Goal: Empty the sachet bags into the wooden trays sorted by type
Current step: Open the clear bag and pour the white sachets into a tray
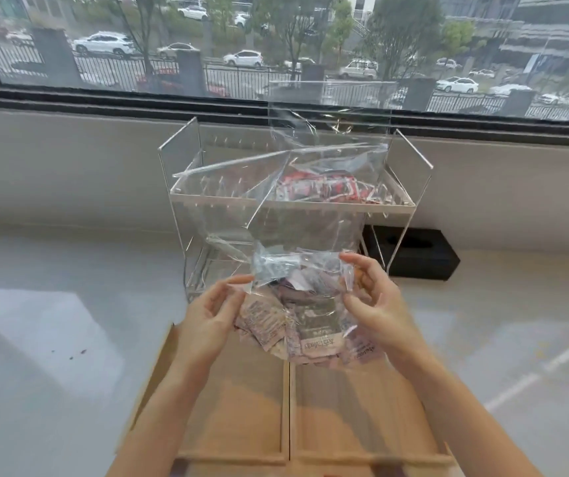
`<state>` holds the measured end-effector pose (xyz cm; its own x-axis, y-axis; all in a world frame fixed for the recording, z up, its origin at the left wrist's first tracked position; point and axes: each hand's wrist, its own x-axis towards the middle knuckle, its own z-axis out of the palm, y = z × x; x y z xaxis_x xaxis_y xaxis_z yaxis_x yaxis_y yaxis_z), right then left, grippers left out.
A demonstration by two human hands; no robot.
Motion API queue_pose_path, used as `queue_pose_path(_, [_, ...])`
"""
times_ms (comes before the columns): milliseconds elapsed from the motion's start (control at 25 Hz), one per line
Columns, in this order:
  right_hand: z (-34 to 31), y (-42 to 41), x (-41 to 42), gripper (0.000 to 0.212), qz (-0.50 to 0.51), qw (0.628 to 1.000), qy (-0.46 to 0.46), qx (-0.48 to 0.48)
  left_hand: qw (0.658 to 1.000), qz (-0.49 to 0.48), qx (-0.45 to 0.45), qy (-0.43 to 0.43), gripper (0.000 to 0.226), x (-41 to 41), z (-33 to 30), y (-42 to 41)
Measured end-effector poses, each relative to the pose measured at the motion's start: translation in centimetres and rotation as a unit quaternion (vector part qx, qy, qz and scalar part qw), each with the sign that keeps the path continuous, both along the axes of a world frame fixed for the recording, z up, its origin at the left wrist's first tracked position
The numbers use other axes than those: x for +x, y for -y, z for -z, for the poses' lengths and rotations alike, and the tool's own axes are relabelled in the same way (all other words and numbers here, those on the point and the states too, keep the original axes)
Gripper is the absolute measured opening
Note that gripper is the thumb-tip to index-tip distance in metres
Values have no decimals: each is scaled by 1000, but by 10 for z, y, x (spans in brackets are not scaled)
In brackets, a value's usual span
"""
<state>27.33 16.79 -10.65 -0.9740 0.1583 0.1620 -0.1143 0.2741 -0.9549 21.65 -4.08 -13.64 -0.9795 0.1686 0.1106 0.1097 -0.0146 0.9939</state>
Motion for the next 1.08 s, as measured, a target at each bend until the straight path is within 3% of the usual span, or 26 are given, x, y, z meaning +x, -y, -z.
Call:
queue_pose_path(200, [42,8,31,34,-22,997,79,-9,998,-9,5,59,32,31,46,3])
queue_pose_path(320, [65,14,38,27,37,988,149,-27,996,-13,20,85,29,41,59,-2])
queue_pose_path(480, [83,12,39,80,65,970,190,-139,995,-28,2,100,23,50,72,-2])
queue_pose_path(520, [85,10,39,84,57,968,187,-157,993,-33,-3,110,24,50,74,1])
queue_pose_path(680, [87,1,39,56,61,973,160,-156,987,-16,-20,158,43,44,79,9])
queue_pose_path(800, [86,-3,40,26,63,979,148,-123,982,52,-61,173,68,41,76,19])
queue_pose_path(840, [85,-5,40,17,66,979,152,-115,980,74,-77,168,66,40,73,22])
queue_pose_path(920, [80,-8,37,13,73,980,153,-105,984,73,-72,146,49,36,65,26])
queue_pose_path(1080, [66,-13,29,15,85,986,105,-99,991,20,44,122,56,26,51,24])
